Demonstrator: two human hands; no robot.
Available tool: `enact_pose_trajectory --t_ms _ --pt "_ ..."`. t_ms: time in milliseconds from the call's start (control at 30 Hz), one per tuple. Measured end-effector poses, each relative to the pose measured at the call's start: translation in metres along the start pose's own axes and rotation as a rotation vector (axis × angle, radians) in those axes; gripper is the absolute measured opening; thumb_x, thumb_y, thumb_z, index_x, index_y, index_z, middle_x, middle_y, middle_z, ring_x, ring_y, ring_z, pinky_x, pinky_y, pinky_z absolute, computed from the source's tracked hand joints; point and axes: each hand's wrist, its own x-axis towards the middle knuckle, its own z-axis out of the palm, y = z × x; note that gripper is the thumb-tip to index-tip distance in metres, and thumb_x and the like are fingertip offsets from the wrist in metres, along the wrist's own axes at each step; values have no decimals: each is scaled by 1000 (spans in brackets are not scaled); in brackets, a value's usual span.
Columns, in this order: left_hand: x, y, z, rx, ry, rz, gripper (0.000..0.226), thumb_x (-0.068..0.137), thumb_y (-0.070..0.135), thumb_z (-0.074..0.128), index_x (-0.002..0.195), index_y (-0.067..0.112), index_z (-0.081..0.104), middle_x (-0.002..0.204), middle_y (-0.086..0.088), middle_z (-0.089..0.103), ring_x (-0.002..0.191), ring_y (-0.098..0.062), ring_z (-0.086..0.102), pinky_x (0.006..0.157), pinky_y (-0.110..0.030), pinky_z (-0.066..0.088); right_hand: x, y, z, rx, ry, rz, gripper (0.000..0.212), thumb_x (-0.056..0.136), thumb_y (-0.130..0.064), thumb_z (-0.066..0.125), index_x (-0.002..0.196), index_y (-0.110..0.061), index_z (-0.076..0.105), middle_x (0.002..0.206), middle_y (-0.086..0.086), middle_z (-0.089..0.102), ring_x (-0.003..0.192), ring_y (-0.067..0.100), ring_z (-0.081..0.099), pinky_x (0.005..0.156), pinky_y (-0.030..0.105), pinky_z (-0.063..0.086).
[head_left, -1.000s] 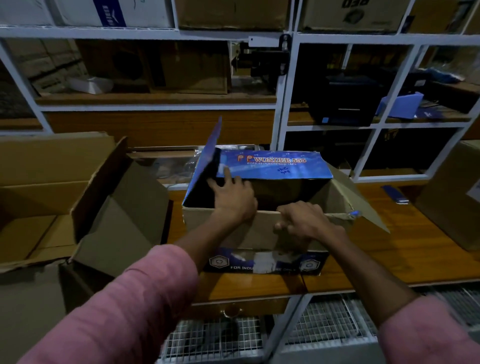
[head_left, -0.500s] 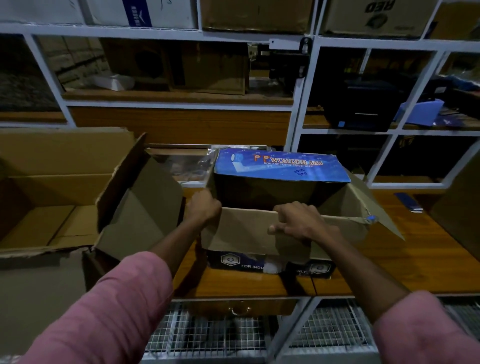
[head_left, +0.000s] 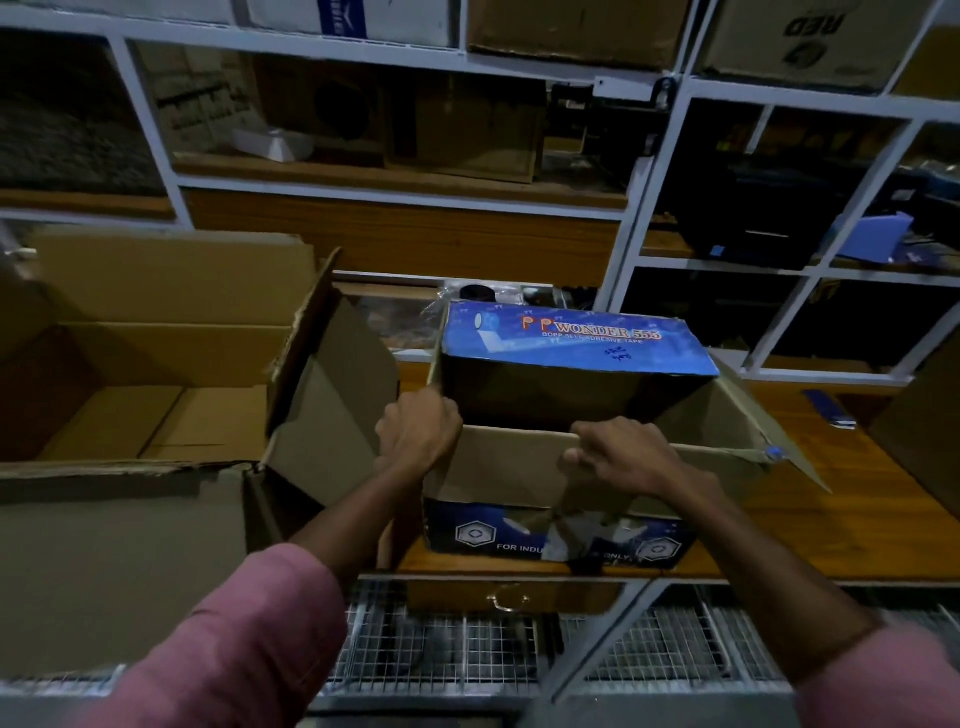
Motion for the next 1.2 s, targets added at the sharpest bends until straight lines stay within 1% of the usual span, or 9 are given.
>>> enact_pose_trajectory --t_ms 100,200,333,500,567,667,833,1033,1200 --pt "-1 2 0 27 -27 38 25 101 32 40 98 13 56 111 -12 62 91 -26 54 78 -41 48 -4 -2 -7 142 -17 69 41 102 -58 33 97 -30 63 92 -8 65 87 8 58 77 35 35" --pt "2 5 -4 153 29 175 26 97 29 45 109 11 59 132 -13 53 112 -36 52 89 -49 43 -2 -8 -11 404 89 167 61 98 -68 25 95 -28 70 98 -8 68 94 9 61 87 41 43" --pt "6 12 -5 153 92 432 27 96 32 47 113 15 61 122 -8 60 113 -28 49 94 -46 41 13 -11 -15 470 85 204 47 100 -58 38 100 -24 71 101 -4 69 95 12 64 90 41 53" --pt "22 21 3 57 -29 464 23 95 32 48 96 18 66 96 -3 68 89 -23 60 80 -39 49 45 -10 -14 454 -77 261 22 99 -48 52 104 -30 64 102 -6 63 94 9 60 72 27 45" --pt "33 25 6 43 -160 444 22 96 34 51 96 18 66 94 -3 68 83 -19 62 75 -36 50 64 -8 -10 419 -148 271 28 98 -46 55 117 -28 63 116 -3 63 102 11 59 79 30 47" --pt "51 34 11 67 -280 433 23 96 34 55 106 15 65 107 -7 67 95 -22 61 81 -40 52 95 -4 -3 250 -56 183 61 95 -44 61 148 -23 41 150 11 40 137 31 39 110 49 40" --pt "100 53 30 174 -179 431 58 95 37 58 146 17 39 160 -11 26 148 -37 18 115 -56 26 146 6 -28 292 311 153 83 95 -40 62 160 -26 12 167 10 -4 153 34 -6 121 50 9" --pt "171 80 45 275 -95 422 83 93 37 60 159 18 12 167 -12 -1 152 -42 -3 119 -62 7 205 54 -34 184 362 93 72 99 -34 57 157 -11 22 167 13 6 153 35 0 124 46 5" --pt "203 83 73 347 -145 331 83 95 35 56 160 18 7 168 -10 -7 152 -41 -12 118 -65 1 231 77 -14 184 284 114 65 97 -27 60 153 -14 30 164 7 16 149 34 8 121 55 18"
